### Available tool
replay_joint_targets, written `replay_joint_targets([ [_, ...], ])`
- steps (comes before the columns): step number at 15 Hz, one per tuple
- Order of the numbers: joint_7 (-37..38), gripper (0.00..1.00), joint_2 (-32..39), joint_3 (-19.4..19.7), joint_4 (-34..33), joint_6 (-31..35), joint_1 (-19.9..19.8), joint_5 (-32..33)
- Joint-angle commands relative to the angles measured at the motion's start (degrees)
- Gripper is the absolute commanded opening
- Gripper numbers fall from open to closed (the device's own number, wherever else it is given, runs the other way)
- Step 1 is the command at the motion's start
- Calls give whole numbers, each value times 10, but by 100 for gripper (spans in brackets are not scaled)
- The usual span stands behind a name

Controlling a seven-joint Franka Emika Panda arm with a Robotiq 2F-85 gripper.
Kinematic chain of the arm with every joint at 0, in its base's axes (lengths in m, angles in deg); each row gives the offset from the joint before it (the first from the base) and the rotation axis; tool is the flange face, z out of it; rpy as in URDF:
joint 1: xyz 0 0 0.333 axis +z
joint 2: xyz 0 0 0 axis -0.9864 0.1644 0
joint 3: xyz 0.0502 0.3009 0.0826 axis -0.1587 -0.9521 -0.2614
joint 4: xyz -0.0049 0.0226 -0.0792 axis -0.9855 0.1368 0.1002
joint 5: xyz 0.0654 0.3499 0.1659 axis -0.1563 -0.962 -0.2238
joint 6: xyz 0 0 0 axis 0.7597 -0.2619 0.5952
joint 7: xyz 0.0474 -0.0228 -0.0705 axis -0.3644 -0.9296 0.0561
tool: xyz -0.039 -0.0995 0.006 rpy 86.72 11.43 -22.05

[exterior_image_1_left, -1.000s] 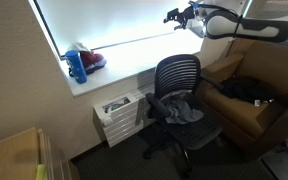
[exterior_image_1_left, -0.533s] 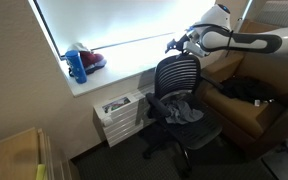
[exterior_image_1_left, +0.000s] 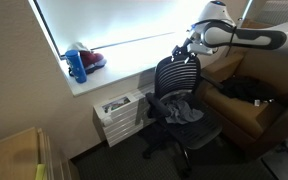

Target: Hang the blue t-shirt on the backrest of the chair

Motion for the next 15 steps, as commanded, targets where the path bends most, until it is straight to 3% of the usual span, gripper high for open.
replay_joint_targets([
  [1, 26, 100, 11, -3, 17, 0, -5, 11],
  [2, 33, 100, 30, -6, 0, -18, -9, 7],
  [3, 51, 100, 30, 10, 35, -13, -10, 4],
  [5, 84, 100, 53, 22, 45, -19, -19, 5],
  [6, 98, 100, 93, 13, -7, -52, -28, 14],
  [8, 116, 100, 119, 15, -12, -70, -39, 19],
  [9, 119, 100, 91, 26, 55, -52, -40, 10],
  [13, 110, 100, 108, 16, 35, -126, -54, 33],
  [14, 106, 100, 108, 14, 16, -131, -54, 36],
  [15, 116, 100, 107, 10, 40, -105, -55, 35],
])
